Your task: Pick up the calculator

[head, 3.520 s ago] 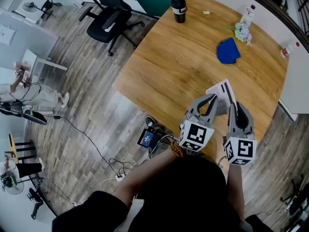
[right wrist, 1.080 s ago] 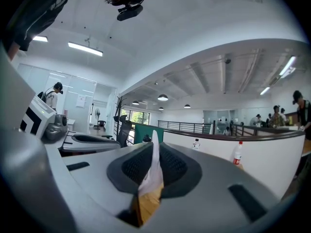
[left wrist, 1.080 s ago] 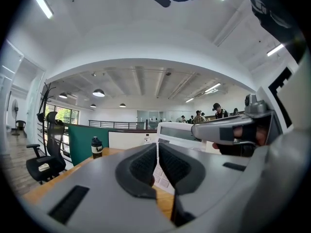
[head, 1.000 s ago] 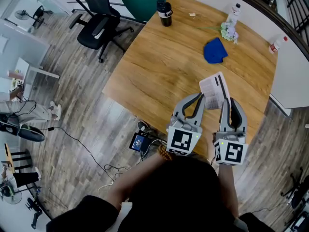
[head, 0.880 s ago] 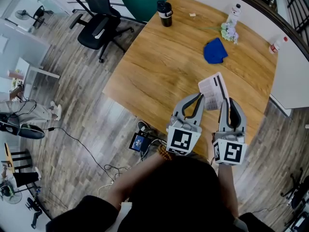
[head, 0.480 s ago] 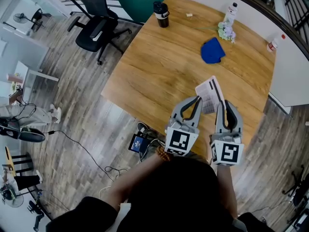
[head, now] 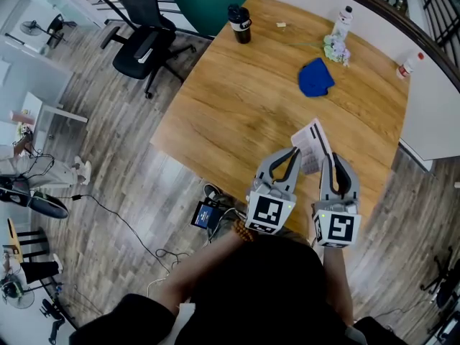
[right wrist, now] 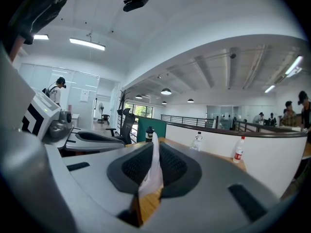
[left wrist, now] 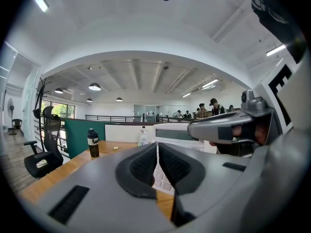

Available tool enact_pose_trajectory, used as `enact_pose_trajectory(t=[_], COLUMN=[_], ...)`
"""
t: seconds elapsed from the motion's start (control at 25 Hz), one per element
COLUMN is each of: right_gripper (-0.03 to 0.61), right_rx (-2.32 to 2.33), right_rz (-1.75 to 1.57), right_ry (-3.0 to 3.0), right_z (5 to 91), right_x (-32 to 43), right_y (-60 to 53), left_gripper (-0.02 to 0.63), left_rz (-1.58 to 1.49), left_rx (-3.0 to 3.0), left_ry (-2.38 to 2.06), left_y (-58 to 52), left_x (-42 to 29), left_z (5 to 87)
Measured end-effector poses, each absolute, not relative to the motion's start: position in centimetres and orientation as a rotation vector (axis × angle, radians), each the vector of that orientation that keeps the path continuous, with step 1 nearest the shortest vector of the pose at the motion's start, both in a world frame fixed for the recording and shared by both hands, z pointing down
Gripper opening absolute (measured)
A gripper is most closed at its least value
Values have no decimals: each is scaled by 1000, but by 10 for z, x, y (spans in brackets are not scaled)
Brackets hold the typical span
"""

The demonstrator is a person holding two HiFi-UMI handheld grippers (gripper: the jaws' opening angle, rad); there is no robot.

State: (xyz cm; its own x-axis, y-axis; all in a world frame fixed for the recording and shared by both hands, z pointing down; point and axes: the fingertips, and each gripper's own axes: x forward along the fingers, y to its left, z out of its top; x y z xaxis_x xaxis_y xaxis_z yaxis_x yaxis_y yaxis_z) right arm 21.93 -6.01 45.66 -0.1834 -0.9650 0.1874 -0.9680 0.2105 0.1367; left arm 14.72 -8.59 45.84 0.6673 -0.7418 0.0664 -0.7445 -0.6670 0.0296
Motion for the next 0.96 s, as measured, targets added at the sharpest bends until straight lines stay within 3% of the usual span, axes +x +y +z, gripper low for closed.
enact_pose_trajectory(t=[0.96], right_gripper=[49], right_rx=[1789], right_rz=[121], right_ry=[-2242], right_z=[486], right_x=[217], right_y=[-58], left_gripper=[28], left_rz=[115], left_rx=[2801], left_ry=[-1244], left_y=[-81], left_x=[147], left_z=[472])
